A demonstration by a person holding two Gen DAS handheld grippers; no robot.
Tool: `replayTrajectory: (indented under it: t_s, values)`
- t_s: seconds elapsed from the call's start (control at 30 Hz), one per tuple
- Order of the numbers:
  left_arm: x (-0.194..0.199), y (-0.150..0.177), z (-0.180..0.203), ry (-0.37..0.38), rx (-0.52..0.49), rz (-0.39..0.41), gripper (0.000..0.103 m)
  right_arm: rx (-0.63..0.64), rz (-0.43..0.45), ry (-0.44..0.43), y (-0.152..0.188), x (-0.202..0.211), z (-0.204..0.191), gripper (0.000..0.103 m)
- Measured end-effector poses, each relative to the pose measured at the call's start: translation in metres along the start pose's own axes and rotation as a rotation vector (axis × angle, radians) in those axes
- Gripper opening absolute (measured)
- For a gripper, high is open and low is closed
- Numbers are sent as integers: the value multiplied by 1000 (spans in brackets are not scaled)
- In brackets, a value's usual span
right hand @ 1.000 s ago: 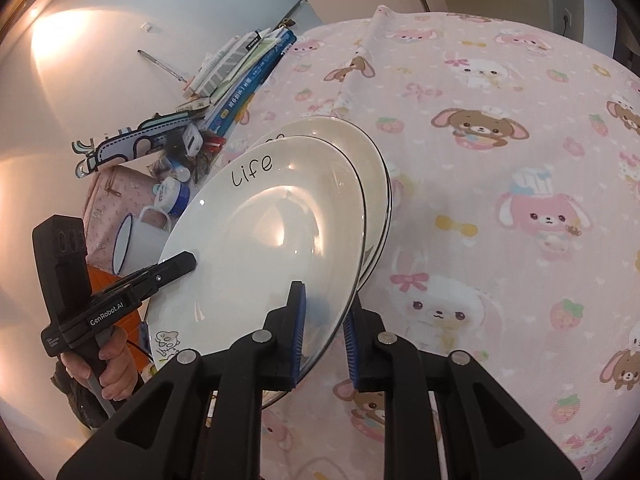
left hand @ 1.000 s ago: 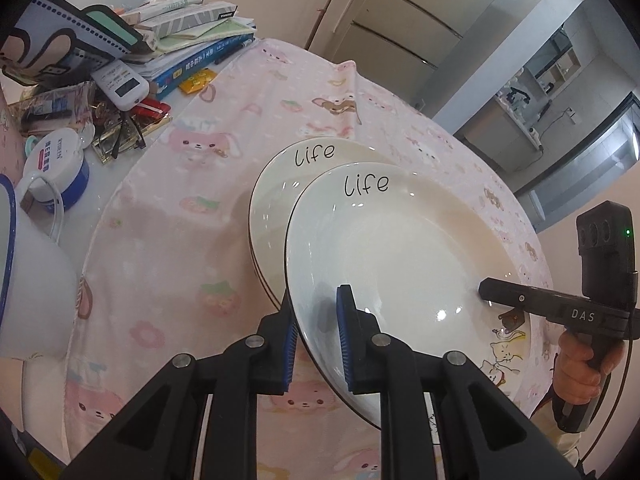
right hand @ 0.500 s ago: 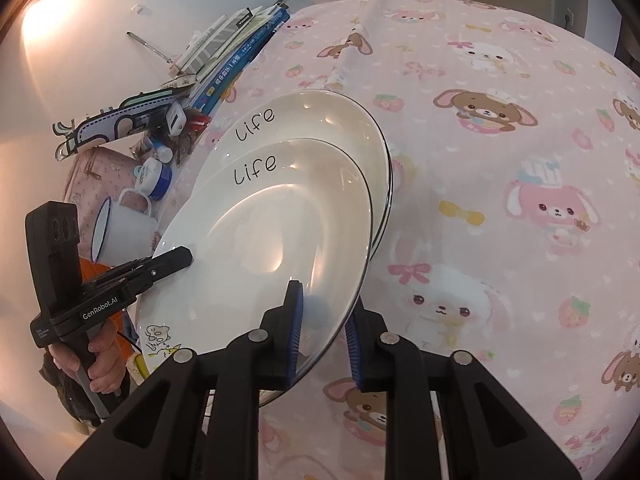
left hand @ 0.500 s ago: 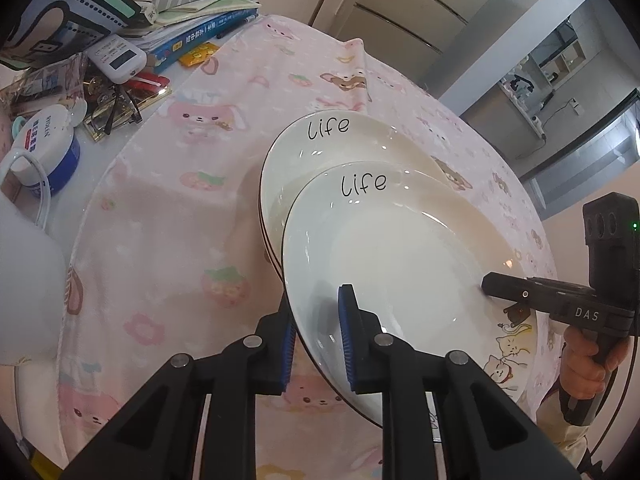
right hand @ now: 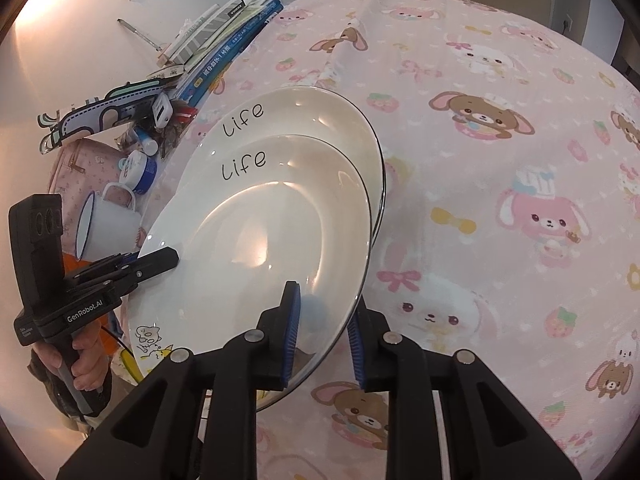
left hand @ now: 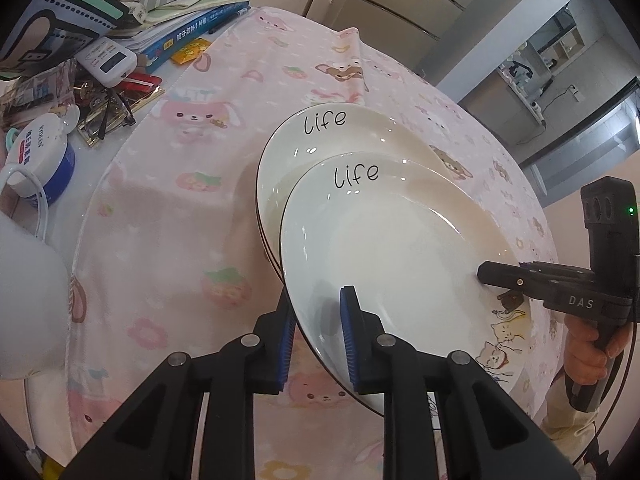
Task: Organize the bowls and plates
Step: 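Carry the 'Life' plate with both grippers over the plate stack, then lower the 'Life' plate onto the plate stack with both grippers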
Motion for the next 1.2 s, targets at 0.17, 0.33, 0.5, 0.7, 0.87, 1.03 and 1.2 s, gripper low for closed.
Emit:
replayTrajectory:
  t_s: [0.17,0.33,0.5,0.7,0.87,1.03,1.2]
  values:
    - [1,5,7,9,-22,-12,25,-3,2,9,2,0,5,19]
    - [3,8,8,9,-27,-7,25,4,9,8,2,5,5,17]
    - [3,8,7,9,-23,-2,25,3,12,-4,3,7,4,17]
    - [18,13,5,-16,-7,44,26,3,14,-21,4,11,4,17]
    - [28,16,6,-21,-23,61,26,14,33,-15,6,19,1,17]
    - [27,14,5,-1,4,92,19,39,36,-3,7,21,-3,12]
    - [26,14,8,-28,-10,100,19,29,29,-5,7,16,-1,12]
Point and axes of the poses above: each gripper's, at about its wrist camera, not at the fingertips, and x roughly against the way its jaws point, z to its right, y to its underside, the point moved 5 cm from there along -x, roughly the way its jaws point, and after that the axes turned 13 degrees about -y, right-handed, at the moved point
